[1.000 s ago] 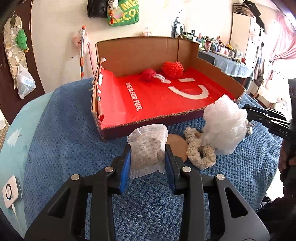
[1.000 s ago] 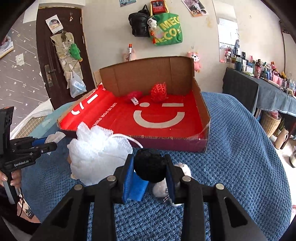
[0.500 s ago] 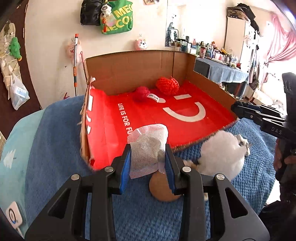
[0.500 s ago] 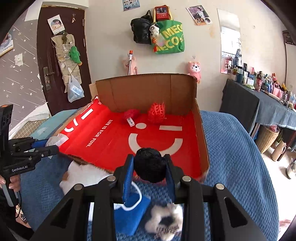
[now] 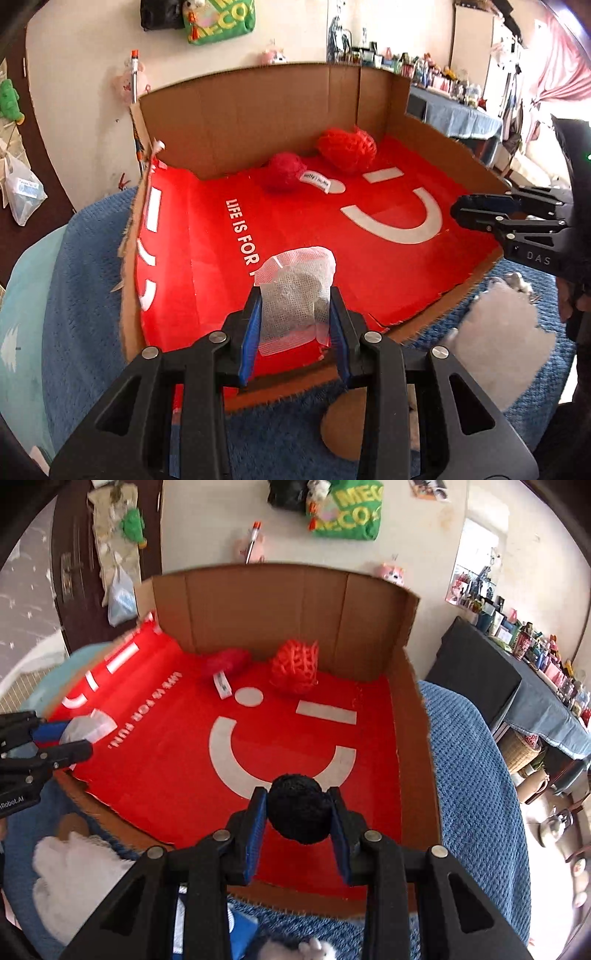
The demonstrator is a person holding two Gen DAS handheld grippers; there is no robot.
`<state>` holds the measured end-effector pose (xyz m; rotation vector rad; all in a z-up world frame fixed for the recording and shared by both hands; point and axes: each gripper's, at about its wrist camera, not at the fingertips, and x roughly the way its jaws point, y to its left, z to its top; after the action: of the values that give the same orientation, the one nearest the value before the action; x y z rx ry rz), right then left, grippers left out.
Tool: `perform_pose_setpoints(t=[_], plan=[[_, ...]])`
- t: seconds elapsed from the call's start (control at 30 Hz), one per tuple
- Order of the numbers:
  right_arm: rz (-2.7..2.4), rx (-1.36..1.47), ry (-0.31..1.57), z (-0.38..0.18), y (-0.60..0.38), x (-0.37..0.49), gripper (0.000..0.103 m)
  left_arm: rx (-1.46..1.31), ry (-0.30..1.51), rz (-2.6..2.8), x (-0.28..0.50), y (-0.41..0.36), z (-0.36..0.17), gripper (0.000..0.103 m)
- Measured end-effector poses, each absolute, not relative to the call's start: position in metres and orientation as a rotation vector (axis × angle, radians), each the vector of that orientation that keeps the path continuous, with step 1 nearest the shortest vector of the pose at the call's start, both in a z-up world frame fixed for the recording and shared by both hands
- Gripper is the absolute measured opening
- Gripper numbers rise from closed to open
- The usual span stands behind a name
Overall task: Organize soft objects
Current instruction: 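Carry the gauze pad in the left tool while the right tool carries the black pompom into the box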
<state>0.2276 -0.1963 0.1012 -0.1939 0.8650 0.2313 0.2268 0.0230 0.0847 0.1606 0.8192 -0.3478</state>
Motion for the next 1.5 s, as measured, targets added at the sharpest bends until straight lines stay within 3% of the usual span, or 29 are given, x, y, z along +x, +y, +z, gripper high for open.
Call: perform_pose_setpoints(t=[0.47, 1.37, 1.43, 1.5], plan=[[0.206, -0.263, 0.979, 0.079, -0.19, 0.247, 0.035, 0.192, 0.9, -0.337, 0.253, 0.017, 0.061, 0.032], [0.22, -0.291, 0.998, 0.075, -0.189, 0.251, 0.037, 0.146, 0.95, -0.385, 0.26, 0.021, 0.055, 0.033], [0.221, -0.29, 0.998, 0.074, -0.188, 0.252, 0.037, 0.146, 0.95, -0.388, 0.26, 0.021, 0.055, 0.035], [0.224, -0.289, 0.998, 0.074, -0.188, 0.252, 0.038, 0.148, 0.947, -0.388, 0.259, 0.021, 0.055, 0.046]])
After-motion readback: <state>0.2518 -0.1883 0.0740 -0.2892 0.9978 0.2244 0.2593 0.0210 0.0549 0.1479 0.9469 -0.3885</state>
